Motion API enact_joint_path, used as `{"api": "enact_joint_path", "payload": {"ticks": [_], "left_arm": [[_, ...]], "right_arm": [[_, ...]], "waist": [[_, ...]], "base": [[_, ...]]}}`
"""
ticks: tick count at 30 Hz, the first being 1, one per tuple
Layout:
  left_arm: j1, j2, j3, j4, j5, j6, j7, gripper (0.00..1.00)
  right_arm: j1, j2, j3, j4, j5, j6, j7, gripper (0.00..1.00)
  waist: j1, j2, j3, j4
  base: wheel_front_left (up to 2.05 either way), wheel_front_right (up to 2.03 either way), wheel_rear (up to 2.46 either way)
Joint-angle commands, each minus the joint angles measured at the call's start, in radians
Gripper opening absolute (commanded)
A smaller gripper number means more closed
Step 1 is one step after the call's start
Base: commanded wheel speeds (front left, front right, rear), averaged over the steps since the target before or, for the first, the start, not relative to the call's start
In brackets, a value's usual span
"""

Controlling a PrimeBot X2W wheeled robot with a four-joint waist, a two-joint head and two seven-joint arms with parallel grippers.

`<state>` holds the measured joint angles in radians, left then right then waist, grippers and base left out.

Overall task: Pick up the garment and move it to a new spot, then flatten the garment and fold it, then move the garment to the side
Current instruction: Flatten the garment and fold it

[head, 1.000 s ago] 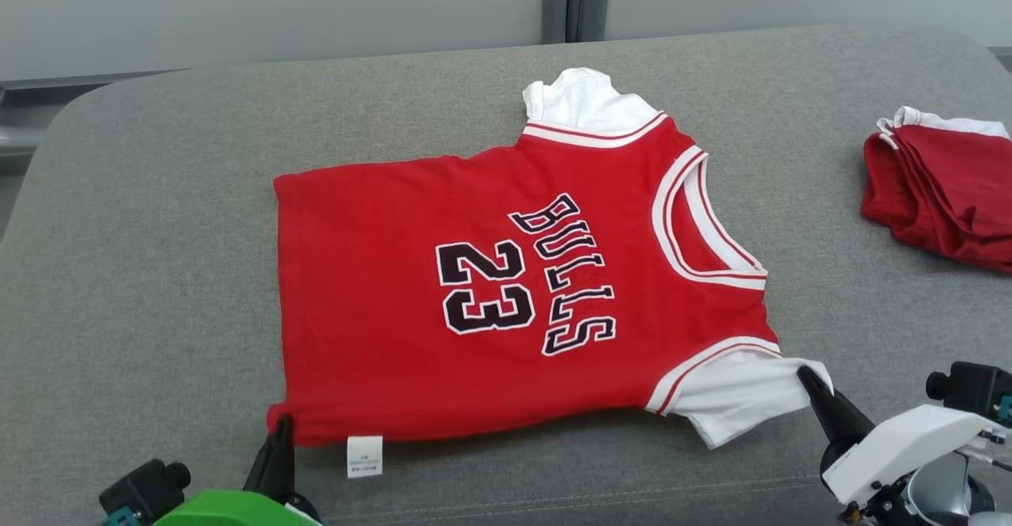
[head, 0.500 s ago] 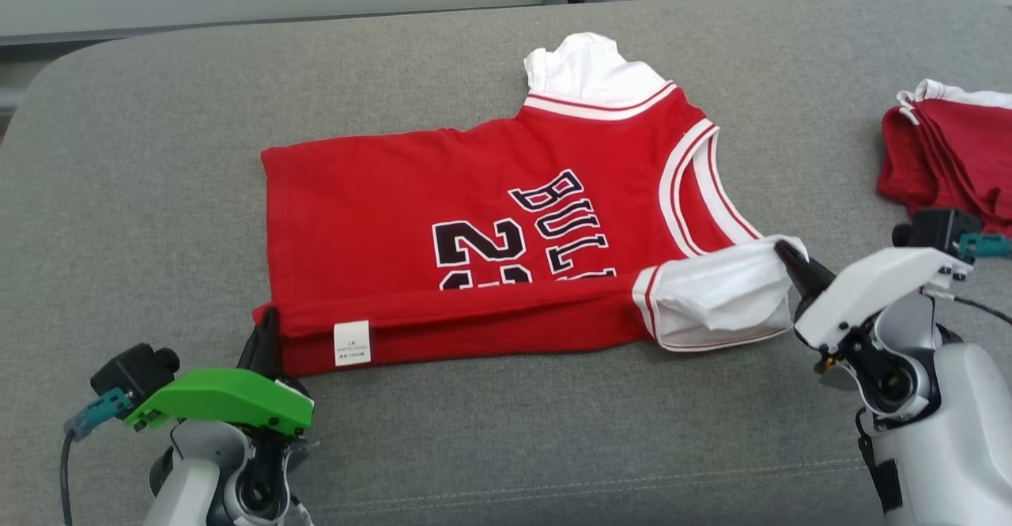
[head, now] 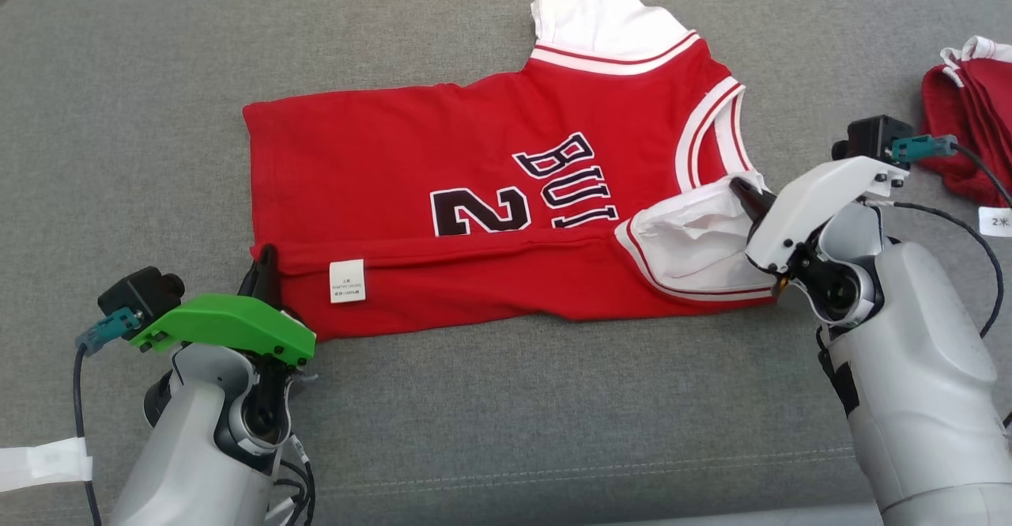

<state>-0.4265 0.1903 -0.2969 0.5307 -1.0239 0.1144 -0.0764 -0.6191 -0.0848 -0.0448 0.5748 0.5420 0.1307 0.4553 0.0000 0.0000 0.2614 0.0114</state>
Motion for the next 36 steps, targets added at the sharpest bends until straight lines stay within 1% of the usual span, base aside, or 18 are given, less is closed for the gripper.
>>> {"api": "enact_joint_path", "payload": {"ticks": [1, 3, 4, 5, 6, 7, 8, 9, 10, 11, 12, 18, 23, 28, 31, 36], "left_arm": [[-0.026, -0.005, -0.002, 0.019, 0.006, -0.009, -0.010, 0.00], [-0.037, -0.005, -0.007, 0.036, 0.011, -0.015, -0.015, 0.00], [-0.042, -0.006, -0.008, 0.042, 0.012, -0.018, -0.016, 0.00], [-0.046, -0.007, -0.011, 0.047, 0.014, -0.021, -0.018, 0.00], [-0.050, -0.007, -0.015, 0.051, 0.018, -0.025, -0.020, 0.00], [-0.055, -0.007, -0.020, 0.054, 0.023, -0.028, -0.021, 0.15], [-0.059, -0.007, -0.024, 0.058, 0.026, -0.032, -0.022, 0.35], [-0.063, -0.008, -0.028, 0.059, 0.030, -0.034, -0.025, 0.47], [-0.066, -0.006, -0.031, 0.060, 0.036, -0.036, -0.028, 0.73], [-0.068, -0.004, -0.033, 0.060, 0.039, -0.035, -0.032, 0.91], [-0.070, 0.000, -0.033, 0.058, 0.044, -0.036, -0.037, 1.00], [-0.061, 0.019, -0.029, 0.041, 0.052, -0.031, -0.046, 1.00], [-0.016, 0.047, -0.023, -0.002, 0.050, -0.025, -0.047, 1.00], [0.061, 0.075, -0.016, -0.084, 0.049, -0.011, -0.052, 1.00], [0.127, 0.082, -0.012, -0.144, 0.037, 0.008, -0.047, 1.00], [0.242, 0.065, -0.007, -0.233, 0.002, 0.045, -0.037, 1.00]], "right_arm": [[-0.032, -0.007, 0.021, 0.025, -0.005, 0.000, -0.024, 0.00], [-0.052, -0.007, 0.045, 0.051, 0.008, 0.000, -0.042, 0.38], [-0.062, -0.009, 0.052, 0.062, 0.011, 0.000, -0.055, 0.62], [-0.072, -0.012, 0.059, 0.072, 0.010, 0.000, -0.070, 1.00], [-0.082, -0.015, 0.064, 0.085, 0.009, 0.000, -0.084, 1.00], [-0.091, -0.015, 0.064, 0.096, 0.011, 0.000, -0.102, 1.00], [-0.100, -0.014, 0.066, 0.107, 0.014, 0.000, -0.114, 1.00], [-0.109, -0.014, 0.069, 0.117, 0.016, 0.000, -0.127, 1.00], [-0.117, -0.015, 0.070, 0.125, 0.019, 0.000, -0.141, 1.00], [-0.124, -0.018, 0.067, 0.134, 0.021, 0.000, -0.154, 1.00], [-0.131, -0.020, 0.067, 0.141, 0.021, 0.000, -0.167, 1.00], [-0.162, -0.031, 0.067, 0.143, 0.051, 0.000, -0.232, 1.00], [-0.153, -0.057, 0.069, 0.100, 0.098, 0.000, -0.292, 1.00], [-0.078, -0.100, 0.069, 0.021, 0.149, 0.000, -0.338, 1.00], [-0.005, -0.120, 0.069, -0.038, 0.174, 0.000, -0.358, 1.00], [0.149, -0.129, 0.063, -0.146, 0.206, 0.000, -0.384, 1.00]], "waist": [[0.0000, 0.0000, 0.007, 0.007], [0.0000, 0.0000, 0.010, 0.010], [0.0000, 0.0000, 0.011, 0.011], [0.0000, 0.0000, 0.012, 0.012], [0.0000, 0.0000, 0.013, 0.012], [0.0000, 0.0000, 0.013, 0.012], [0.0000, 0.0000, 0.013, 0.013], [0.0000, 0.0000, 0.012, 0.013], [0.0000, 0.0000, 0.011, 0.012], [0.0000, 0.0000, 0.010, 0.011], [0.0000, 0.0000, 0.008, 0.010], [0.0000, 0.0000, 0.000, -0.002], [0.0000, 0.0000, -0.013, -0.012], [0.0000, 0.0000, -0.030, -0.018], [0.0000, 0.0000, -0.041, -0.021], [0.0000, 0.0000, -0.059, -0.028]], "base": [[0.00, 0.00, 0.00], [0.00, 0.00, 0.00], [0.00, 0.00, 0.00], [0.00, 0.00, 0.00], [0.00, 0.00, 0.00], [0.00, 0.00, 0.00], [0.00, 0.00, 0.00], [0.00, 0.00, 0.00], [0.00, 0.00, 0.00], [0.00, 0.00, 0.00], [0.00, 0.00, 0.00], [0.00, 0.00, 0.00], [0.00, 0.00, 0.00], [0.00, 0.00, 0.00], [0.00, 0.00, 0.00], [0.00, 0.00, 0.00]]}}
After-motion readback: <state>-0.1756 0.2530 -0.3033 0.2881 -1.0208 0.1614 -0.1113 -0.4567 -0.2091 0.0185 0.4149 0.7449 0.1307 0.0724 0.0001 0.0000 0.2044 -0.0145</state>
